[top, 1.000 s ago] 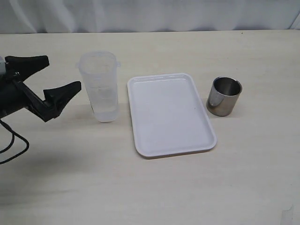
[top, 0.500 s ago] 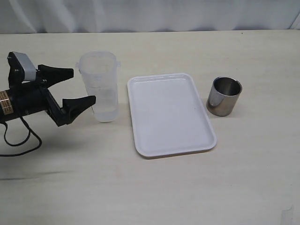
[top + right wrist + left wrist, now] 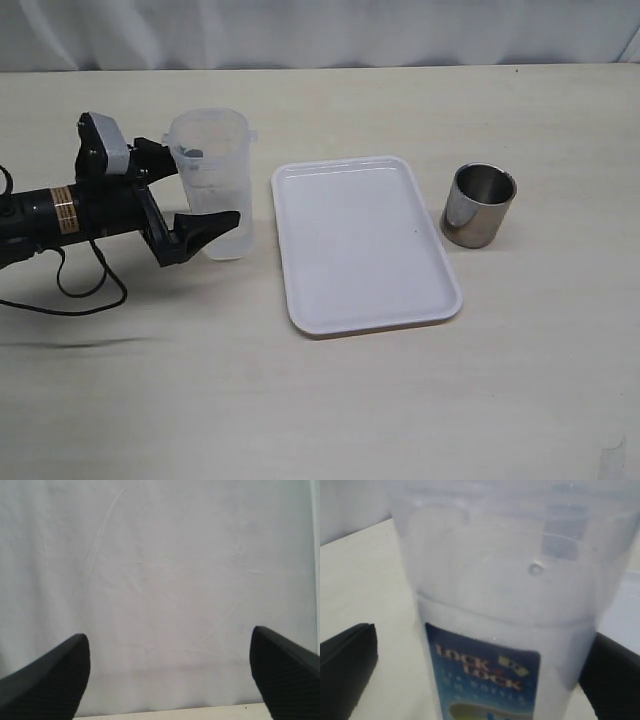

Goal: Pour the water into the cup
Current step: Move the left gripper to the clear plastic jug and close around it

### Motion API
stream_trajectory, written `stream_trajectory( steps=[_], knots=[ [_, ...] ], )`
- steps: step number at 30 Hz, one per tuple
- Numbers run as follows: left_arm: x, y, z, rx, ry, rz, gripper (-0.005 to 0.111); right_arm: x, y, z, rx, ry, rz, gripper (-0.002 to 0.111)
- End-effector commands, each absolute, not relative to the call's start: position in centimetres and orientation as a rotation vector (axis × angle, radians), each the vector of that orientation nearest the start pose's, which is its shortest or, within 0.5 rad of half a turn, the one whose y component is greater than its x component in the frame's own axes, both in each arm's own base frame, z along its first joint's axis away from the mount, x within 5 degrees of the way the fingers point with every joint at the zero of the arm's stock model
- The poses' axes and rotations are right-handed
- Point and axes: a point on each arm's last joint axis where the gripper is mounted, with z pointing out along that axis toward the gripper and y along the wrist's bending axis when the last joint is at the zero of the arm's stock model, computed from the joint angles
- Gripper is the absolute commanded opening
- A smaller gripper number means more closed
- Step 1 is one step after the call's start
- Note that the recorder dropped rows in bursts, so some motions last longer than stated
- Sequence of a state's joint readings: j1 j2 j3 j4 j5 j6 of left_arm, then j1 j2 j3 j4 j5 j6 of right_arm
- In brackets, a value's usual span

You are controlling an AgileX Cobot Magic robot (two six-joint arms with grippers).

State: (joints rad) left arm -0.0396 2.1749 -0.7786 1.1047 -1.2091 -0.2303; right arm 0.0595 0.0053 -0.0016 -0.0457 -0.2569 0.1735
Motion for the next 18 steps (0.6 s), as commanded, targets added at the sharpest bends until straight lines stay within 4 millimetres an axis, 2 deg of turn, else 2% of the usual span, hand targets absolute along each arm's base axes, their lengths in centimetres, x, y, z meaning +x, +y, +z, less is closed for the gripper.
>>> stream_trajectory(
  steps=[1, 7, 18],
  knots=[
    [32.8, -9.9, 7.5, 0.996, 1.559, -0.76, 0.1, 5.1, 0.4, 23.5, 0.03, 1.237, 0.168, 0.081],
    [33.5, -11.3, 7.8, 0.994, 1.527, -0.756, 0.1, 5.2, 0.4, 23.5, 0.03, 1.245, 0.167, 0.081],
    [33.5, -11.5, 7.9, 0.995, 1.523, -0.756, 0.1, 5.2, 0.4, 23.4, 0.021, 1.254, 0.153, 0.081]
  ],
)
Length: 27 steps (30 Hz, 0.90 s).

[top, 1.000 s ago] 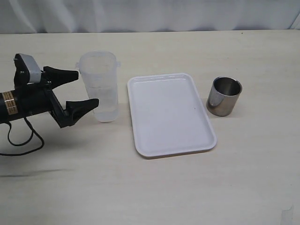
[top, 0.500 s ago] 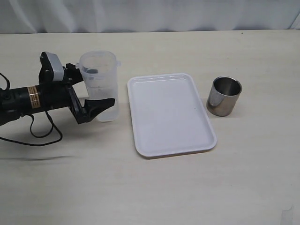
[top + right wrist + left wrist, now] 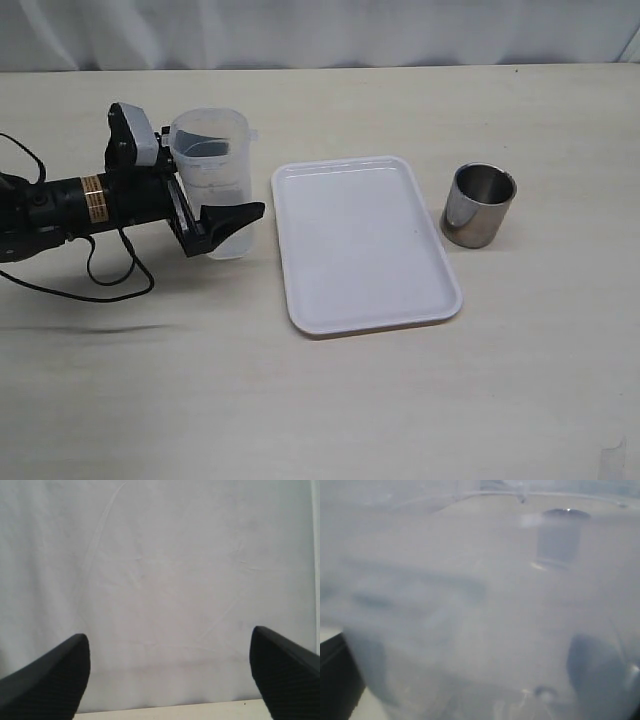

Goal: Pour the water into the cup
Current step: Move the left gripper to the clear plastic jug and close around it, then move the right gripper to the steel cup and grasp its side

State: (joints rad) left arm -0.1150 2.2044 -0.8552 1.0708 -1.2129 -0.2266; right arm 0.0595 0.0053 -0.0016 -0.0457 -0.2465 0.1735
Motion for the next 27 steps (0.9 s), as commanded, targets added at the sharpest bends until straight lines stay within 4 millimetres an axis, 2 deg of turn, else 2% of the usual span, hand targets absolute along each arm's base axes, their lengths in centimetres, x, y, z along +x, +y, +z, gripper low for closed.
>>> stream_trajectory(
  steps=[1, 14, 24, 27],
  knots=[
    [33.5, -11.5, 7.9, 0.995, 1.523, -0.756, 0.1, 5.2, 0.4, 23.3, 0.022, 1.258, 0.153, 0.081],
    [33.4, -11.5, 7.8, 1.017, 1.518, -0.765, 0.1, 5.3, 0.4, 22.9, 0.022, 1.304, 0.147, 0.081],
    [33.4, -11.5, 7.8, 1.01, 1.519, -0.762, 0.099, 7.2, 0.6, 22.4, 0.018, 1.427, 0.142, 0.081],
    [33.5, -11.5, 7.9, 1.004, 1.521, -0.76, 0.087, 8.0, 0.7, 22.2, -0.014, 1.459, 0.128, 0.081]
  ],
)
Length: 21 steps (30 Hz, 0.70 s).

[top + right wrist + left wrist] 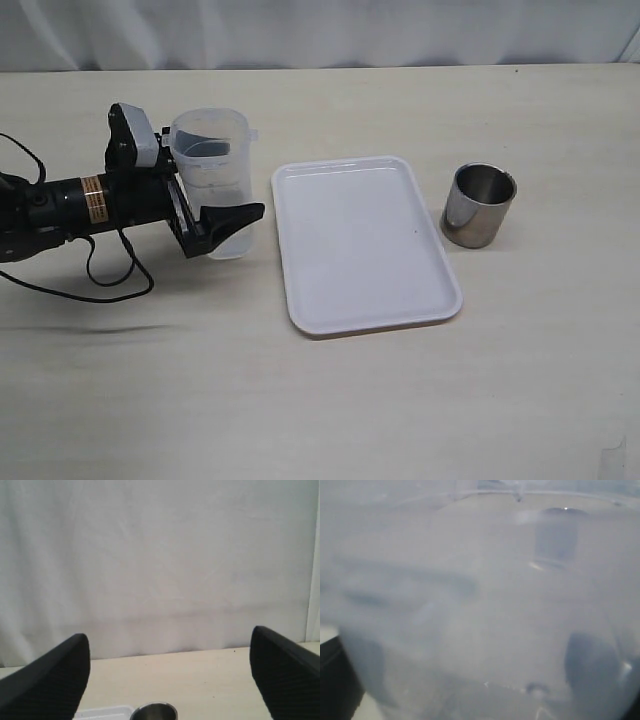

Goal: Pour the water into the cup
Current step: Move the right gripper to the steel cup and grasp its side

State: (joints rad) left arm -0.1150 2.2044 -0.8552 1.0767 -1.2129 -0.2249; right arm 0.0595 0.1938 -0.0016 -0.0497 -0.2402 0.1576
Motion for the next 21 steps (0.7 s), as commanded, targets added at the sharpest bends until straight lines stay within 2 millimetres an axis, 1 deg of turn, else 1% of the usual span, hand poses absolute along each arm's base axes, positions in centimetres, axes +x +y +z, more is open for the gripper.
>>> stream_trajectory(
  steps=[1, 7, 8, 9, 10, 11, 12, 16, 18, 20, 21],
  knots=[
    [33.5, -11.5, 7.9, 0.996, 1.523, -0.756, 0.08, 8.2, 0.8, 22.2, -0.021, 1.463, 0.127, 0.081],
    [33.5, -11.5, 7.9, 0.996, 1.523, -0.756, 0.041, 9.7, 1.1, 21.6, -0.063, 1.528, 0.125, 0.081],
    [33.5, -11.5, 7.9, 0.995, 1.524, -0.758, 0.028, 10.3, 1.4, 21.3, -0.101, 1.549, 0.12, 0.081],
    [33.5, -11.5, 7.9, 0.996, 1.524, -0.759, 0.021, 10.6, 1.5, 21.2, -0.113, 1.55, 0.122, 0.081],
    [33.5, -11.5, 7.9, 0.996, 1.524, -0.759, 0.008, 11.2, 1.7, 20.9, -0.143, 1.566, 0.127, 0.081],
    [33.5, -11.5, 7.9, 0.999, 1.523, -0.76, 0.002, 11.5, 1.8, 20.7, -0.153, 1.582, 0.131, 0.081],
    [33.5, -11.5, 7.9, 0.999, 1.523, -0.76, 0.0, 12.1, 2.0, 20.3, -0.178, 1.596, 0.132, 0.081],
    [33.5, -11.5, 7.9, 0.997, 1.523, -0.759, 0.0, 13.2, 2.2, 19.5, -0.219, 1.628, 0.124, 0.081],
    [33.5, -11.5, 7.9, 0.997, 1.523, -0.759, 0.0, 14.4, 2.5, 18.4, -0.275, 1.645, 0.109, 0.088],
    [33.5, -11.5, 7.9, 0.997, 1.523, -0.759, 0.0, 15.5, 2.6, 16.9, -0.296, 1.732, 0.109, 0.095],
    [33.5, -11.5, 7.9, 0.997, 1.523, -0.759, 0.0, 16.6, 2.6, 16.5, -0.298, 1.769, 0.113, 0.098]
  ],
)
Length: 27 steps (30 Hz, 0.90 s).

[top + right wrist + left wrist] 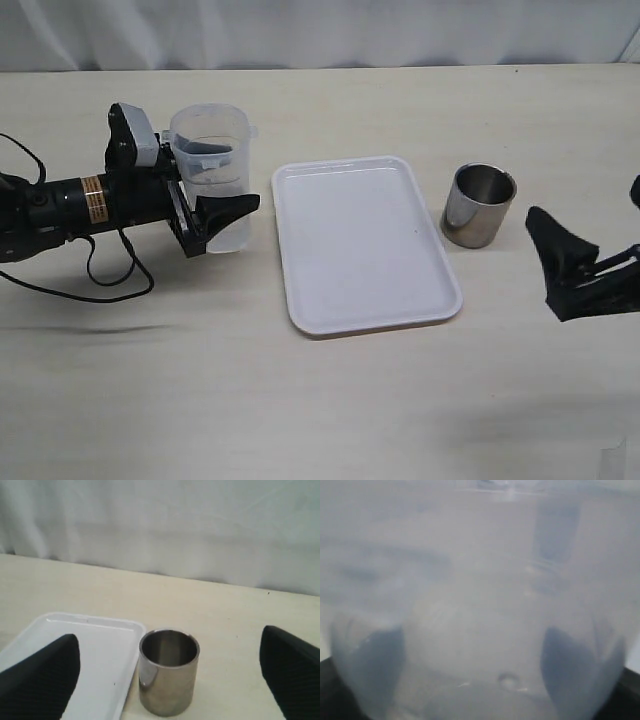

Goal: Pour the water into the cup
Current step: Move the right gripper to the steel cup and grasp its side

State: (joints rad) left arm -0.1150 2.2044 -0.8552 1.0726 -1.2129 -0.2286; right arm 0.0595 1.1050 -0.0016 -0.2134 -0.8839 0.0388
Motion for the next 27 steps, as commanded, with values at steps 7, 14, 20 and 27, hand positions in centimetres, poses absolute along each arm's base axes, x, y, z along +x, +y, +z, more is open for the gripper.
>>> stream_trajectory(
  steps=[7, 14, 20, 27],
  knots=[
    [33.5, -11.5, 7.9, 0.997, 1.523, -0.759, 0.0, 21.4, 3.0, 13.2, -0.307, 1.928, 0.132, 0.099],
    [33.5, -11.5, 7.9, 0.997, 1.523, -0.759, 0.0, 23.6, 3.4, 11.4, -0.348, 1.953, 0.155, 0.099],
    [33.5, -11.5, 7.9, 0.997, 1.523, -0.759, 0.0, 25.0, 3.1, 10.3, -0.345, 1.971, 0.109, 0.099],
    [33.5, -11.5, 7.9, 0.997, 1.523, -0.759, 0.0, 26.1, 3.1, 9.9, -0.35, 1.961, 0.088, 0.099]
  ],
)
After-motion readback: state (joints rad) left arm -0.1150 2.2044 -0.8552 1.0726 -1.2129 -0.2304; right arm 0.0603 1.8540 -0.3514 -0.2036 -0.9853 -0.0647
